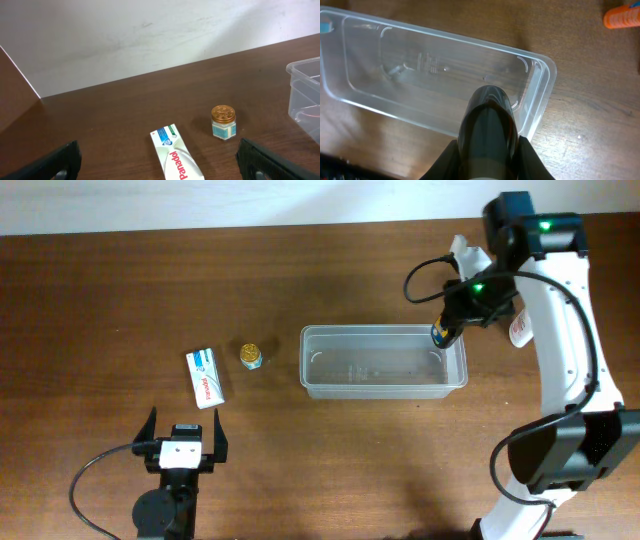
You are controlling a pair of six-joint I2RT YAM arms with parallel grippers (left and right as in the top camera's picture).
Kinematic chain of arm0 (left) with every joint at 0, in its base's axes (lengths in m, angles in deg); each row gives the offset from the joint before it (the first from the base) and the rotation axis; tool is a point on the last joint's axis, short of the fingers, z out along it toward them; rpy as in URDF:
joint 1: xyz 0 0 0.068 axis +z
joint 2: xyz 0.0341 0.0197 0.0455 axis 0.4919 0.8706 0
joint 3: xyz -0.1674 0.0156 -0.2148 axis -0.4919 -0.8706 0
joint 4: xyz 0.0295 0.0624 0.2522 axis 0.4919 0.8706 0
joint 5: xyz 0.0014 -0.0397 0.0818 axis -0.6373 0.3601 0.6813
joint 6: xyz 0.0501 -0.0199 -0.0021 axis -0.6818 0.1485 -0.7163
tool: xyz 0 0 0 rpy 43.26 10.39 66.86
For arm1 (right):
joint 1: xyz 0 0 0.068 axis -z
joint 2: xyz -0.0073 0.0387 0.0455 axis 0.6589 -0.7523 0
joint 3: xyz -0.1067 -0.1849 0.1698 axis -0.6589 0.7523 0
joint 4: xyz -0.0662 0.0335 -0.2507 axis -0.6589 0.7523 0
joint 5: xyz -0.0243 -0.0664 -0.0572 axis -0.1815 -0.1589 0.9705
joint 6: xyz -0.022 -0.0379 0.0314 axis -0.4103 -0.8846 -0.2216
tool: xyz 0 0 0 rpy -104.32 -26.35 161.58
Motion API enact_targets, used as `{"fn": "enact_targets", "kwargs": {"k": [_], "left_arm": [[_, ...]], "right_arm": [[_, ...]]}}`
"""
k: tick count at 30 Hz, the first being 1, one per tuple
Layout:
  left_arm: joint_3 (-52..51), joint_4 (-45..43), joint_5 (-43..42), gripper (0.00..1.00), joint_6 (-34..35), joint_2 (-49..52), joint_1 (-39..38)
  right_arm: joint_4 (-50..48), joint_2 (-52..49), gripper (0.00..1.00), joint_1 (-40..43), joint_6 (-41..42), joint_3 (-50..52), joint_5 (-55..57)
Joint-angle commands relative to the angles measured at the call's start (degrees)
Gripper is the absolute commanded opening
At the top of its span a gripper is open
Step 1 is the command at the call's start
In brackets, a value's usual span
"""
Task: Pack container
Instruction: 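Carry the dark bottle with the right gripper into the container's right end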
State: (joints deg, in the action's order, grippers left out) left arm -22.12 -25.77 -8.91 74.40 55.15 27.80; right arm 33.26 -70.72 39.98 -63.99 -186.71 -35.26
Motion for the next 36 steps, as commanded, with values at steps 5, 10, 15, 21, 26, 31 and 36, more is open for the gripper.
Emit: {"fn": "enact_targets", "kwargs": {"k": [5, 10, 15, 21, 26, 31, 36], "left_arm": [[-0.28, 0.04, -0.66, 0.99, -0.7, -0.33, 0.39], [-0.28, 0.04, -0.63, 0.99, -0.68, -0.33, 0.39], [-0.26, 0.04, -0.63, 0.99, -0.7, -0.33, 0.39], [-0.26, 0.04, -0.66, 0.99, -0.7, -0.33, 0.39], [-0.26, 0.04, -0.66, 0.99, -0.7, -0.33, 0.39], [-0.28, 0.04, -0.66, 0.99, -0.68, -0.33, 0.39], [-0.28, 0.04, -0.66, 0.99, -0.68, -0.33, 0.39]], "right_arm": [[-0.63, 0.74, 0.21, -4.9, 10.64, 1.86, 9.94], [-1.49, 0.74, 0.21, -5.16, 11.69, 5.01, 9.94], [-6.27, 0.74, 0.2, -5.14, 11.72, 10.43, 9.79], [-12.83, 0.74, 0.21, -5.11, 12.98, 16.04, 9.7], [-18.1, 0.74, 0.21, -5.11, 13.22, 20.57, 9.68], [-22.23, 0.74, 0.21, -5.11, 13.22, 24.63, 9.7], [-25.22, 0.74, 0.21, -5.07, 13.2, 27.63, 9.7]]}}
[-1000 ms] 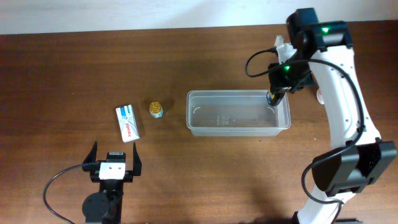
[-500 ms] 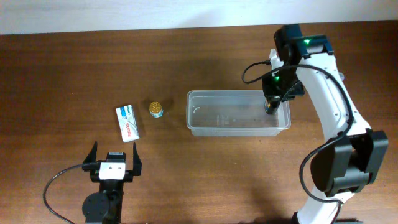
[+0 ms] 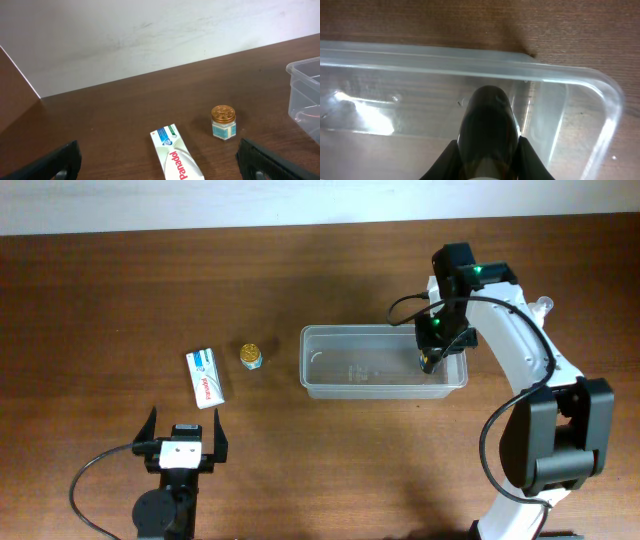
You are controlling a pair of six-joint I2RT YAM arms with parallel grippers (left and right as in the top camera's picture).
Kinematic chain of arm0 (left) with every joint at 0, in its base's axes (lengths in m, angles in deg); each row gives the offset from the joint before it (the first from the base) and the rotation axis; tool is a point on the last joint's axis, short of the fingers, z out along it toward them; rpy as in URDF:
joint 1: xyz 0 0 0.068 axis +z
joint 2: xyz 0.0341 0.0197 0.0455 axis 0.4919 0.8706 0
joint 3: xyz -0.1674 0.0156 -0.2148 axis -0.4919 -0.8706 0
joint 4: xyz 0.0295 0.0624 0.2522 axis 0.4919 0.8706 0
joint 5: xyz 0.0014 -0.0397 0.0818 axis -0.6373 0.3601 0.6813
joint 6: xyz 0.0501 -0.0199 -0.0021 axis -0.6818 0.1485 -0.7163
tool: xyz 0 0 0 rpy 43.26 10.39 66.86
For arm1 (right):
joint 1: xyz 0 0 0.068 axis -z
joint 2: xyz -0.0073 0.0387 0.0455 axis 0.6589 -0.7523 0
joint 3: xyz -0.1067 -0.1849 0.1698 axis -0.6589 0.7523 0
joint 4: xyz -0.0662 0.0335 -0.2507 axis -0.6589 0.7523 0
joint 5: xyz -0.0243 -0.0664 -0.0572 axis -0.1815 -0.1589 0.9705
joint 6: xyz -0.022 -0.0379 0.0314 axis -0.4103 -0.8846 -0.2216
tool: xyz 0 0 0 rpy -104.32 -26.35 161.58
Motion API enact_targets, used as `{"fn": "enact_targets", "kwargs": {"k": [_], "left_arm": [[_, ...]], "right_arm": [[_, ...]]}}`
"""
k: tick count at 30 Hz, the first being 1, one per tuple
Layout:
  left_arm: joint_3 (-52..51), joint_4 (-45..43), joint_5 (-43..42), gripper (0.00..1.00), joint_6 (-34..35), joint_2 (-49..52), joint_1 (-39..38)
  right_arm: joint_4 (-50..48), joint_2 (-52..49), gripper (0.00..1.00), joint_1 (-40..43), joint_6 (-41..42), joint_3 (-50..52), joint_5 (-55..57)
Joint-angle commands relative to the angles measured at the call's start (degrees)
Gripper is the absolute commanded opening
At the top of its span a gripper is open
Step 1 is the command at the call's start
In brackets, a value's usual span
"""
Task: Pack container
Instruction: 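Carry the dark bottle with the right gripper into the container's right end, then open the right gripper to release the bottle and lift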
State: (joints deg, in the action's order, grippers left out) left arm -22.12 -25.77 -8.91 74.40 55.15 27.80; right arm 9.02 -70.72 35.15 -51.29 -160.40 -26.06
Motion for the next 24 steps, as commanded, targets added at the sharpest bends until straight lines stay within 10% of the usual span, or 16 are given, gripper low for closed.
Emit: {"fn": "enact_targets", "kwargs": {"k": [1, 24], "left_arm": [[-0.26, 0.04, -0.66, 0.99, -0.68, -0.33, 0.39], [-0.28, 0.04, -0.66, 0.99, -0.7, -0.33, 0.39]], "right_arm": [[-1.64, 0.74, 0.21, -0.24, 0.52, 1.86, 0.5], [-7.02, 0.74, 0.21, -0.2, 0.5, 6.12, 4.83]]}}
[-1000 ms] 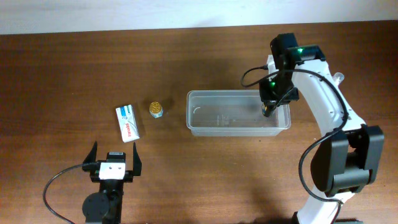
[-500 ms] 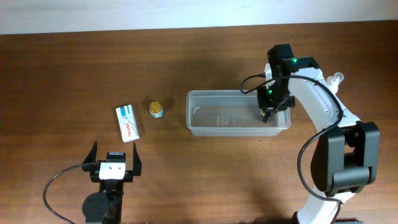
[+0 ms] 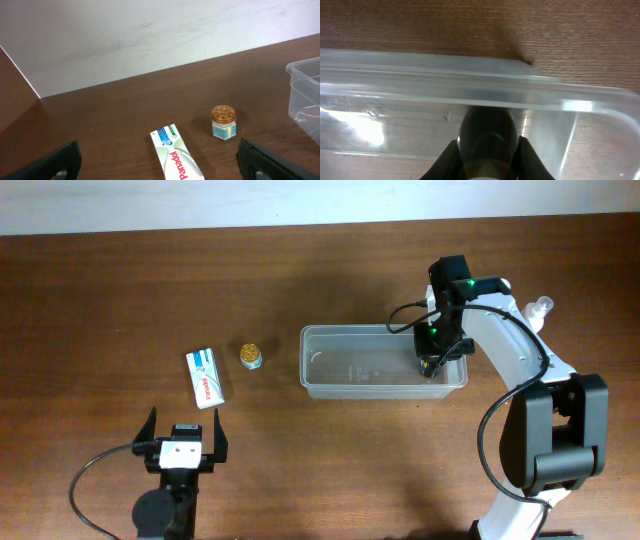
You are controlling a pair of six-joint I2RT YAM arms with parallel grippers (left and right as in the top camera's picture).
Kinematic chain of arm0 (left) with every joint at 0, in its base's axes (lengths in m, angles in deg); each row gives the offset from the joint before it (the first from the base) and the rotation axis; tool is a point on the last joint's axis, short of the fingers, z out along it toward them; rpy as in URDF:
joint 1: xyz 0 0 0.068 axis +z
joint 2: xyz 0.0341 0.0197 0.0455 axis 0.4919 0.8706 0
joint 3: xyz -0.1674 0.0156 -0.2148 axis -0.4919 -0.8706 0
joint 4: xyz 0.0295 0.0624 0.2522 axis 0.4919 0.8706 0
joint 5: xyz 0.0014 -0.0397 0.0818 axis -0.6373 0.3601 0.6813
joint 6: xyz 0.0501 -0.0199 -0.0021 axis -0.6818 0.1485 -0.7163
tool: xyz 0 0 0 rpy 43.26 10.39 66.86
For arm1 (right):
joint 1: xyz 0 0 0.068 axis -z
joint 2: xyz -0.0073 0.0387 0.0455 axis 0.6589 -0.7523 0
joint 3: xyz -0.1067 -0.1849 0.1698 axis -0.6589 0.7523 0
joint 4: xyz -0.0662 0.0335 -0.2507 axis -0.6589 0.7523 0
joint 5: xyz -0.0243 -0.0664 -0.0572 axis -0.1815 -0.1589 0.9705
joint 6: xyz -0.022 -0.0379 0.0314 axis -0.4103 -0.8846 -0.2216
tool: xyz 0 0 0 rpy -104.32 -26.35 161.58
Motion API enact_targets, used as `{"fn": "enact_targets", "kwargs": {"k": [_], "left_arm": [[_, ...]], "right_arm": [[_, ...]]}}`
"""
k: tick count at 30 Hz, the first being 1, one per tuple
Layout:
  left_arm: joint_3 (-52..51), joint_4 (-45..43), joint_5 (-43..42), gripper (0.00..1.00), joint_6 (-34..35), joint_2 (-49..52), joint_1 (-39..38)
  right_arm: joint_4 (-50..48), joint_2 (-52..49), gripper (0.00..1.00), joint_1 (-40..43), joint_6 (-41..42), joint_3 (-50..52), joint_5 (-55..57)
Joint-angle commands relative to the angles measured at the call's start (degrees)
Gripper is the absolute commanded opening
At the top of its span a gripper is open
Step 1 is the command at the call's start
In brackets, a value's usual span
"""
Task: Pack container
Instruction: 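Open the right gripper to release the bottle and lift, then move the right gripper over the orange tube and lower onto it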
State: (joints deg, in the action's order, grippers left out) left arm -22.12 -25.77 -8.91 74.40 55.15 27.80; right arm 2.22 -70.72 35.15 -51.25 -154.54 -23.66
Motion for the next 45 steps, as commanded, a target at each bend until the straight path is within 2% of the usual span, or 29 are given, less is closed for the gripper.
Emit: {"fn": "enact_targets", "kwargs": {"k": [1, 3, 5, 14, 16, 21, 29, 33, 40, 42, 45], "left_arm": [[-0.28, 0.04, -0.63, 0.99, -0.7, -0.33, 0.39], [-0.26, 0.04, -0.66, 0.99, -0.7, -0.33, 0.39], [-0.28, 0.04, -0.66, 0.99, -0.68, -0.33, 0.39], [-0.28, 0.04, -0.66, 0.99, -0.7, -0.33, 0.39], [-0.26, 0.04, -0.66, 0.99, -0.68, -0.33, 0.39], [-0.28, 0.04, -0.66, 0.99, -0.7, -0.33, 0.39], [-0.28, 0.04, -0.66, 0.99, -0.7, -0.33, 0.39], [-0.28, 0.04, -0.63, 0.99, -0.7, -0.33, 0.39], [-0.26, 0.04, -0.66, 0.99, -0.7, -0.33, 0.39], [-0.28, 0.04, -0.66, 0.99, -0.7, -0.33, 0.39], [-0.26, 0.04, -0.66, 0.99, -0.7, -0.33, 0.39]], "right_arm": [[-0.22, 0.74, 0.21, -0.2, 0.46, 0.26, 2.43], [-0.2, 0.74, 0.22, -0.17, 0.46, 0.26, 2.43], [-0.2, 0.74, 0.29, -0.2, 0.46, 0.26, 2.43], [-0.22, 0.76, 0.31, -0.17, 0.46, 0.17, 2.6], [-0.17, 0.79, 0.35, -0.17, 0.44, -0.02, 2.6], [0.96, 0.79, 0.37, -0.17, 0.44, -2.23, 2.6], [8.68, 0.79, 0.39, -0.2, 0.2, -12.48, 5.33], [17.05, 0.79, 0.43, -0.17, -1.36, -24.39, 8.74], [24.3, 0.85, 0.63, 4.07, -2.84, -39.23, 11.19], [24.17, 0.85, 0.8, 6.73, -2.86, -41.09, 10.58], [23.19, 0.81, 0.99, 10.29, -3.23, -41.29, 8.31]]}}
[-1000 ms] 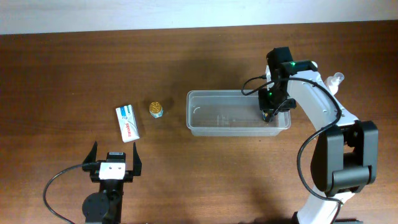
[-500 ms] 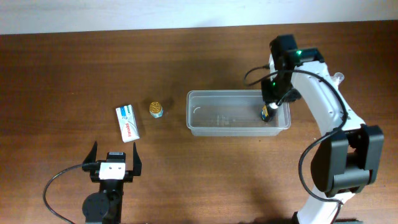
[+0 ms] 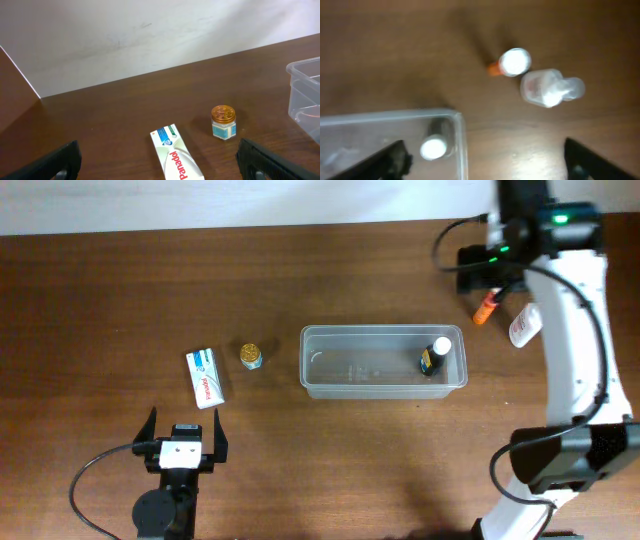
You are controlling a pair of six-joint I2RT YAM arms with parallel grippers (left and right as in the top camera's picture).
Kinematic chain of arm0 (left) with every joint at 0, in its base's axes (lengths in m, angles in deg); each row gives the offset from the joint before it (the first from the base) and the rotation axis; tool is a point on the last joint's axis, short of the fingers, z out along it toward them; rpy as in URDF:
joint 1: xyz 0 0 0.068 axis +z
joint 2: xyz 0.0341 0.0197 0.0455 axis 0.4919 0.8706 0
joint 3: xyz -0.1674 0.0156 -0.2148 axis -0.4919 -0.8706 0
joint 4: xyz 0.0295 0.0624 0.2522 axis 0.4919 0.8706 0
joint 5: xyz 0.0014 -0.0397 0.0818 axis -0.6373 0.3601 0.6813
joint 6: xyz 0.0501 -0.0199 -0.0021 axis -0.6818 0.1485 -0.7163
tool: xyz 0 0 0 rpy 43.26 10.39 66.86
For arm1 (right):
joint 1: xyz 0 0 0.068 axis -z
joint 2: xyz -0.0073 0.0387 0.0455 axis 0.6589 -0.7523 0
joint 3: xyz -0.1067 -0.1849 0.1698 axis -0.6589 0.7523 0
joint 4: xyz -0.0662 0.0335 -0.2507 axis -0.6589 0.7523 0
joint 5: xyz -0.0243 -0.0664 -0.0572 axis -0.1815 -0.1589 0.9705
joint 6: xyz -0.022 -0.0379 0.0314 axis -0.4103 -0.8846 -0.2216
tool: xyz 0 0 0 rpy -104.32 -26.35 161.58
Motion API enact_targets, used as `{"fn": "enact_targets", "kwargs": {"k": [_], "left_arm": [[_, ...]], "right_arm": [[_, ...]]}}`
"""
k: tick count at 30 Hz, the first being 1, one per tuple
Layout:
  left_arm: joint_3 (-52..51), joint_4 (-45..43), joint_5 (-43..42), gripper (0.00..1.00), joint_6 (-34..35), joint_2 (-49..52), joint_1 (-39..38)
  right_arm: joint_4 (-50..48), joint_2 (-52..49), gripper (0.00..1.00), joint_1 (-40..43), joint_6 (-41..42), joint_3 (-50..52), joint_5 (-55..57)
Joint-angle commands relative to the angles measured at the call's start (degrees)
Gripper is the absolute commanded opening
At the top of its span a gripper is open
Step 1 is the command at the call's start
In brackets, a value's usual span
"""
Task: Pack container
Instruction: 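Move the right gripper over the orange tube and lower onto it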
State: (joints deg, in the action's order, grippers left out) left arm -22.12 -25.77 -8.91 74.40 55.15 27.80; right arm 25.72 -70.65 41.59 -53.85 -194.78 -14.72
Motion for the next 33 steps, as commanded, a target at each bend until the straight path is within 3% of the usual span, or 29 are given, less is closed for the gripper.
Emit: {"fn": "enact_targets", "kwargs": {"k": [1, 4, 10, 17, 29, 33], "left_arm": [[-0.26, 0.04, -0.66, 0.99, -0.68, -0.33, 0.39], [-0.28, 0.04, -0.66, 0.99, -0.7, -0.33, 0.39], [-0.28, 0.04, -0.66, 1.0, -0.7, -0.33, 0.39], [-0.26, 0.04, -0.66, 1.0, -0.7, -0.33, 0.39], [-0.26, 0.04, -0.66, 0.99, -0.68, -0.33, 0.39], [-0.28, 0.04, -0.66, 0.99, -0.7, -0.33, 0.39]], "right_arm": [[-0.57, 0.57, 1.0, 4.96, -2.32, -0.94, -2.64], [-1.6, 0.15, 1.0, 7.3, -7.89, 0.13, -9.07], [-4.59, -1.14, 1.0, 9.49, -7.54, 0.9, -10.34], [-9.7, -4.76, 0.9, 9.01, -7.5, 1.01, -12.04], [-11.78, -13.03, 0.89, 9.11, -7.52, 1.01, -11.06], [-12.33, -13.86, 0.83, 9.11, -7.56, 1.01, -10.93]]}}
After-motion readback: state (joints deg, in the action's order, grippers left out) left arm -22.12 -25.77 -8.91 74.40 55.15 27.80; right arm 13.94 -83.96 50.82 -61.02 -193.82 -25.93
